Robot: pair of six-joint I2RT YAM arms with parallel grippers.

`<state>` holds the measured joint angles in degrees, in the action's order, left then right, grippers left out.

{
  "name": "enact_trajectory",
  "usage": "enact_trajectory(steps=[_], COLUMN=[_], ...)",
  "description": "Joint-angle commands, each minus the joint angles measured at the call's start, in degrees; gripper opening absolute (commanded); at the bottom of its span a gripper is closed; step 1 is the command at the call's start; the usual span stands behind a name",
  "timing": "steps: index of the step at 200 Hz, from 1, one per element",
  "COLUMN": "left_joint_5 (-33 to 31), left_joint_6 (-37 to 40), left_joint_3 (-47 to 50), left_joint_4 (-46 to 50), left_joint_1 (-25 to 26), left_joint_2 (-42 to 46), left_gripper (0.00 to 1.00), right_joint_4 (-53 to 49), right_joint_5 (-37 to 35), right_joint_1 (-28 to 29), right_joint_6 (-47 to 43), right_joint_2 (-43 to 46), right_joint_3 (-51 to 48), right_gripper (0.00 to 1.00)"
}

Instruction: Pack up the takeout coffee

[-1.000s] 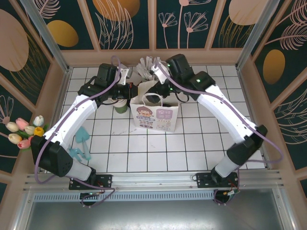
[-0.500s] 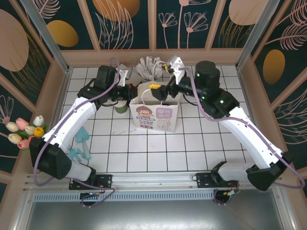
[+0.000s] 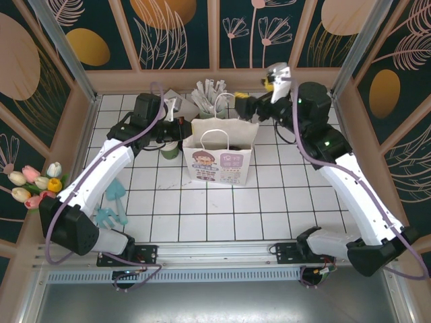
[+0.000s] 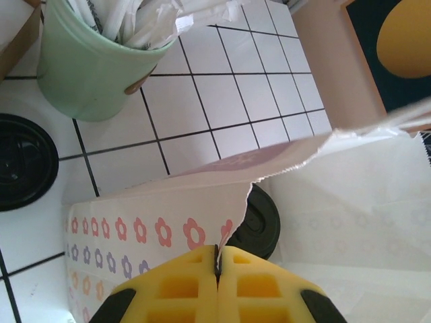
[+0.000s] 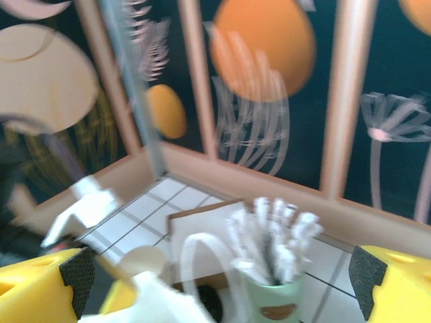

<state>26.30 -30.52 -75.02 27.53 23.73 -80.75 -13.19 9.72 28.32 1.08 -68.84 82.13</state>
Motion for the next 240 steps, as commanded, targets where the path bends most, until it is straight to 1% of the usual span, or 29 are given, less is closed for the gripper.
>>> enact_trajectory(steps=[1, 9, 21, 41, 52, 55, 74, 90, 105, 124, 144, 160, 191, 202, 214, 227, 240], left_joint_5=[0.3, -0.2, 0.2, 3.1, 4.8, 4.8, 4.5, 5.9, 7.4, 10.4, 12.7, 13.6, 13.4, 12.3, 10.7, 9.6, 9.0], left_joint_6=[-6.0, -6.6, -7.3, -9.3, -9.5, -9.4, -8.6, -8.9, -9.2, -9.6, -11.0, -10.9, -8.6, -7.0, -5.7, -4.8, -4.4], left_joint_3=[1.6, 2.2, 3.1, 4.8, 5.9, 6.2, 7.7, 8.8, 9.2, 8.7, 8.8, 8.6, 8.4, 7.8, 7.3, 7.1, 7.0], left_joint_4=[-2.4, -1.9, -2.0, -4.7, -5.6, -5.5, -4.9, -7.3, -9.7, -11.6, -15.1, -15.4, -13.5, -11.9, -10.5, -9.9, -9.9], left_joint_1=[0.8, 1.0, 1.1, 1.4, 1.6, 1.5, 1.5, 1.5, 1.6, 1.6, 1.6, 1.5, 1.6, 1.6, 1.6, 1.5, 1.4], left_joint_2=[3.3, 4.4, 6.1, 7.8, 7.8, 7.7, 7.1, 6.7, 5.6, 3.6, 2.7, 1.9, 1.4, 1.4, 1.7, 2.2, 2.7], left_gripper=[0.02, 0.03, 0.02, 0.02, 0.05, 0.07, 0.19, 0.25, 0.27, 0.24, 0.24, 0.25, 0.32, 0.34, 0.38, 0.45, 0.49], right_joint_4=[-1.4, -3.9, -6.0, -5.2, -5.2, -5.5, -6.9, -8.8, -11.1, -12.6, -13.0, -13.4, -12.2, -12.1, -12.2, -12.6, -12.7], right_joint_5=[-5.3, -4.6, -1.4, 5.4, 9.8, 11.8, 18.3, 19.5, 22.5, 27.0, 30.3, 32.0, 31.6, 31.3, 31.8, 32.3, 32.1], right_joint_1=[-6.0, -8.3, -11.3, -14.4, -14.6, -14.5, -14.2, -13.8, -13.6, -13.2, -12.6, -12.0, -11.3, -11.2, -11.2, -11.0, -10.7], right_joint_6=[9.1, 11.2, 13.3, 14.8, 12.6, 11.4, 7.2, 4.6, 2.8, 2.7, 2.9, 2.3, 2.4, 2.5, 2.7, 2.7, 2.7], right_joint_2=[-5.9, -9.6, -15.3, -24.1, -28.6, -30.4, -38.3, -45.3, -51.4, -58.0, -62.7, -64.9, -66.5, -67.1, -68.0, -68.8, -69.1], right_joint_3=[2.6, 5.4, 9.0, 13.9, 17.3, 19.0, 25.9, 32.5, 39.4, 47.3, 53.1, 55.7, 56.1, 56.5, 57.1, 57.9, 58.1], right_gripper=[0.97, 0.94, 0.89, 0.81, 0.76, 0.74, 0.68, 0.64, 0.6, 0.56, 0.54, 0.53, 0.53, 0.53, 0.53, 0.52, 0.5])
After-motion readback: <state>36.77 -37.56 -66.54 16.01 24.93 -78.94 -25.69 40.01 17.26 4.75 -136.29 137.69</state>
